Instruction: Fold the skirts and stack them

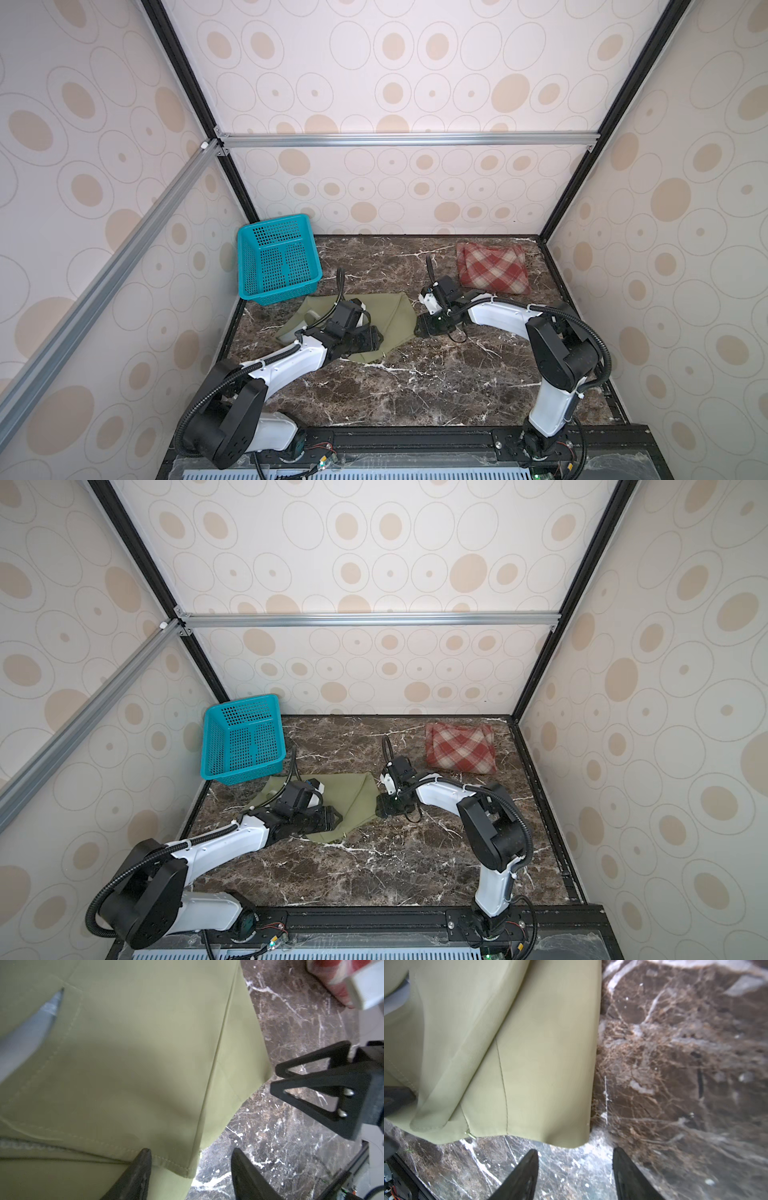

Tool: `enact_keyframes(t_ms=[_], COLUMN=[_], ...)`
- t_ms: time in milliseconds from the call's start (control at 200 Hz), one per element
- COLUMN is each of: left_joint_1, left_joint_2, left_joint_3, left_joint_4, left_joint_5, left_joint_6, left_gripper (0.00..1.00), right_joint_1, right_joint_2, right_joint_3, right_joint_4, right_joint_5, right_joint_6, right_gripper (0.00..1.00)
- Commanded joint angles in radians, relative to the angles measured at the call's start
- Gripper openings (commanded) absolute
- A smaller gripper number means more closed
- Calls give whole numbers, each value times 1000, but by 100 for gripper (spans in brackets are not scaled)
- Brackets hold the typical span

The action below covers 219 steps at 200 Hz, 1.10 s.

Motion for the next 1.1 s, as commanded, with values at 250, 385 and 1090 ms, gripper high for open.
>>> enact_keyframes(t_ms=[250, 385, 1090], left_joint_1=[-35, -49, -58], left_joint_2=[88, 118, 127], left_joint_3=[94, 95, 97], left_joint_4=[-22, -27, -63], left_joint_5=[-44, -53, -87], left_joint_6=[84, 89, 113], left_gripper=[55, 50, 36], right_joint_1=[2, 4, 4], right_joint_2=[29, 31, 82], right_joint_3=[26, 25, 39], right_joint_4=[3, 5, 58], right_joint_5=[-7, -3, -55], right_joint_6=[11, 9, 32], right_gripper=[59, 59, 56])
